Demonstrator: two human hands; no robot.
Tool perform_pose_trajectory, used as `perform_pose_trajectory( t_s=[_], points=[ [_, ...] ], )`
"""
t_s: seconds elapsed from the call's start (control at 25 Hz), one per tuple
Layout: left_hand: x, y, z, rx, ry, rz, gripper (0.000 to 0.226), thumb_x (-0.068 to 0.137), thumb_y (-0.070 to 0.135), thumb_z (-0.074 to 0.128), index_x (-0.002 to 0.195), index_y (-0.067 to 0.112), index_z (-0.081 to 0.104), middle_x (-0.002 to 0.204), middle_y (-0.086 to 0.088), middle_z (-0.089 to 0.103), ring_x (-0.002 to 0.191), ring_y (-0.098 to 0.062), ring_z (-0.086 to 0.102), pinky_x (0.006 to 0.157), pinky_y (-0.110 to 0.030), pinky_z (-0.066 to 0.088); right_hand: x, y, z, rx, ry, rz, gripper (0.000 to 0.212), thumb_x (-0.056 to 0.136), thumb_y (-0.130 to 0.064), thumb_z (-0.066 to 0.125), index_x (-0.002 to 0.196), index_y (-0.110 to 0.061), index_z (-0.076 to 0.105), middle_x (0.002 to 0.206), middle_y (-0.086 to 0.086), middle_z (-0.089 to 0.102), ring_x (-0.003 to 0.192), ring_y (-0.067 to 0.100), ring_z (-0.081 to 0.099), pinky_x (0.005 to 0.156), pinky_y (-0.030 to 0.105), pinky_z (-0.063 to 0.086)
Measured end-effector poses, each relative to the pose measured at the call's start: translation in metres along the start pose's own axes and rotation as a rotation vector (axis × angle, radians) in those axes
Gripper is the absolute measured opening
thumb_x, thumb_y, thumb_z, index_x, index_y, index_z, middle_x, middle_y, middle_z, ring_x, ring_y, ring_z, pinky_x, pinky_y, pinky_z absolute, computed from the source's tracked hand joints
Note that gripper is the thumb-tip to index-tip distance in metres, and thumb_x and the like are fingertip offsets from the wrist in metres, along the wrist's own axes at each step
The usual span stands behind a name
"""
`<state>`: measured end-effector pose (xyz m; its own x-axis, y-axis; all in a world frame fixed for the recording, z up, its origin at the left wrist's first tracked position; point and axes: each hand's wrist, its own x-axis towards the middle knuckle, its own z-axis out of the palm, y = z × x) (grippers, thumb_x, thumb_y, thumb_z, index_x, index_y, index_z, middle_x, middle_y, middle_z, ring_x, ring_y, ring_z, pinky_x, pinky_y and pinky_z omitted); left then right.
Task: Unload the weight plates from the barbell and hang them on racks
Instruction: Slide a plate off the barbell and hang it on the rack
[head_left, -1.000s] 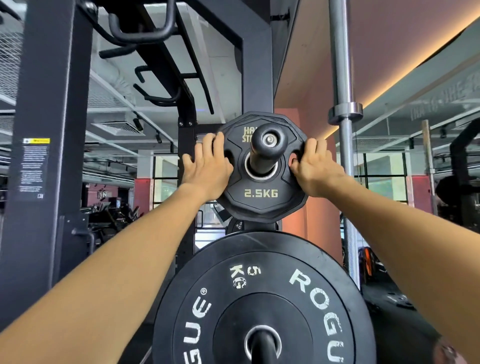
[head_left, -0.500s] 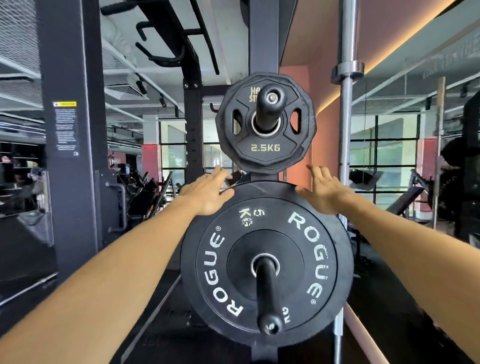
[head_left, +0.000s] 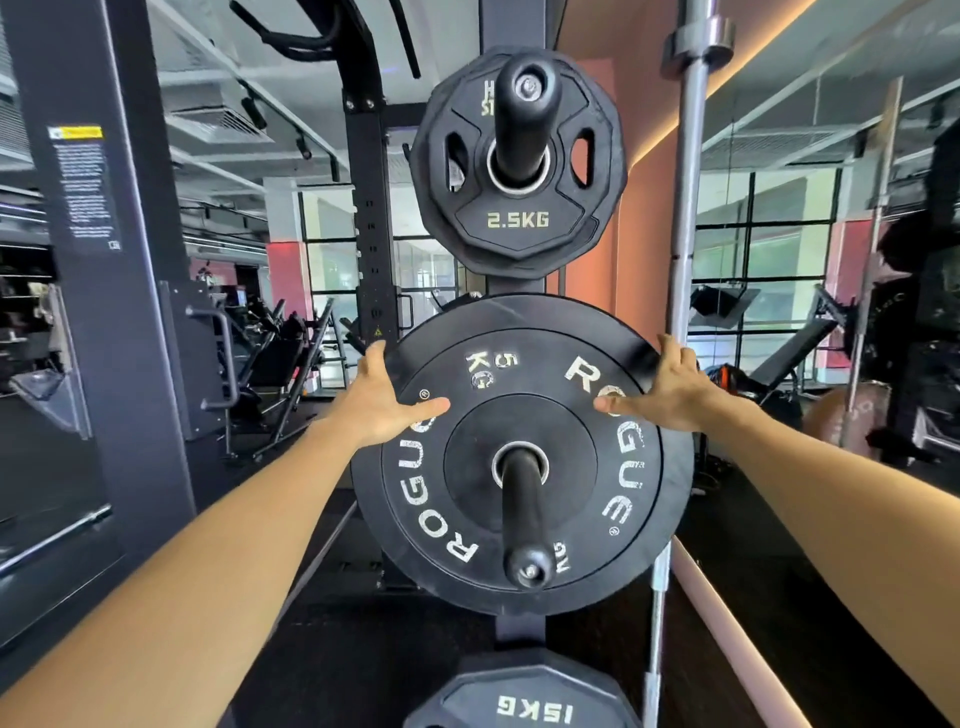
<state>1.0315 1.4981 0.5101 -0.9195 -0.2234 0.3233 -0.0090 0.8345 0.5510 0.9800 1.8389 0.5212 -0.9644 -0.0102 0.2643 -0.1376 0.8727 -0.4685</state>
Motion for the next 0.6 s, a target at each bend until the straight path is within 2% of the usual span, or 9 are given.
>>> perform_pose_trajectory(
  t_s=[0.08, 0.16, 0.2, 0.28, 0.36, 0.44, 0.6],
  points=[
    [0.009, -0.010, 0.009, -0.064, 0.019, -0.049, 0.135, 0.059, 0.072, 0.078, 0.154, 0.028, -0.007, 0.162, -0.006, 0.022, 0.143, -0.031, 0.033, 0.114, -0.050, 0.031, 0.010, 0.005, 0.007, 0.081, 0.004, 0.040, 0.149, 0.046, -0.074, 0.079, 0.153, -0.018, -0.009, 0.157, 0.013, 0.009, 0.145, 0.038, 0.017, 0.116, 0.053, 0.024],
    [0.019, -0.020, 0.021, -0.153, 0.053, -0.096, 0.141, 0.051, 0.069, 0.085, 0.154, 0.023, 0.001, 0.159, -0.006, 0.025, 0.142, -0.030, 0.033, 0.114, -0.050, 0.032, 0.020, 0.010, 0.019, 0.146, 0.034, 0.062, 0.148, 0.040, -0.069, 0.085, 0.151, -0.023, 0.001, 0.151, 0.016, 0.023, 0.141, 0.037, 0.026, 0.115, 0.050, 0.027],
    [0.023, -0.024, 0.028, -0.191, 0.084, -0.110, 0.139, 0.047, 0.068, 0.087, 0.151, 0.020, 0.008, 0.155, -0.006, 0.029, 0.140, -0.029, 0.036, 0.113, -0.049, 0.034, 0.025, 0.012, 0.024, 0.207, 0.070, 0.062, 0.144, 0.034, -0.067, 0.088, 0.148, -0.026, 0.009, 0.146, 0.014, 0.031, 0.137, 0.035, 0.033, 0.113, 0.049, 0.031],
    [0.031, -0.030, 0.042, -0.239, 0.175, -0.098, 0.120, 0.045, 0.062, 0.091, 0.134, 0.016, 0.025, 0.139, -0.006, 0.039, 0.129, -0.027, 0.042, 0.106, -0.046, 0.040, 0.034, 0.017, 0.034, 0.360, 0.168, 0.041, 0.129, 0.024, -0.064, 0.091, 0.130, -0.025, 0.029, 0.132, 0.007, 0.047, 0.126, 0.029, 0.048, 0.106, 0.044, 0.042],
    [0.036, -0.033, 0.049, -0.276, 0.234, -0.080, 0.104, 0.045, 0.056, 0.093, 0.117, 0.015, 0.032, 0.128, -0.004, 0.045, 0.119, -0.024, 0.047, 0.097, -0.041, 0.043, 0.037, 0.017, 0.035, 0.419, 0.215, 0.025, 0.112, 0.032, -0.053, 0.095, 0.121, -0.018, 0.036, 0.118, -0.001, 0.051, 0.119, 0.025, 0.052, 0.098, 0.035, 0.045],
    [0.040, -0.037, 0.052, -0.298, 0.237, -0.069, 0.100, 0.045, 0.055, 0.094, 0.115, 0.016, 0.034, 0.125, -0.002, 0.050, 0.114, -0.022, 0.049, 0.093, -0.038, 0.044, 0.039, 0.015, 0.033, 0.397, 0.225, 0.037, 0.104, 0.044, -0.043, 0.096, 0.125, -0.013, 0.038, 0.109, -0.003, 0.049, 0.119, 0.025, 0.052, 0.093, 0.032, 0.042],
    [0.039, -0.041, 0.054, -0.293, 0.235, -0.051, 0.101, 0.044, 0.058, 0.093, 0.115, 0.018, 0.033, 0.124, 0.000, 0.052, 0.114, -0.021, 0.050, 0.092, -0.040, 0.046, 0.040, 0.015, 0.033, 0.397, 0.206, 0.052, 0.106, 0.042, -0.044, 0.096, 0.125, -0.014, 0.038, 0.122, 0.001, 0.054, 0.119, 0.025, 0.052, 0.094, 0.031, 0.042]
  ],
)
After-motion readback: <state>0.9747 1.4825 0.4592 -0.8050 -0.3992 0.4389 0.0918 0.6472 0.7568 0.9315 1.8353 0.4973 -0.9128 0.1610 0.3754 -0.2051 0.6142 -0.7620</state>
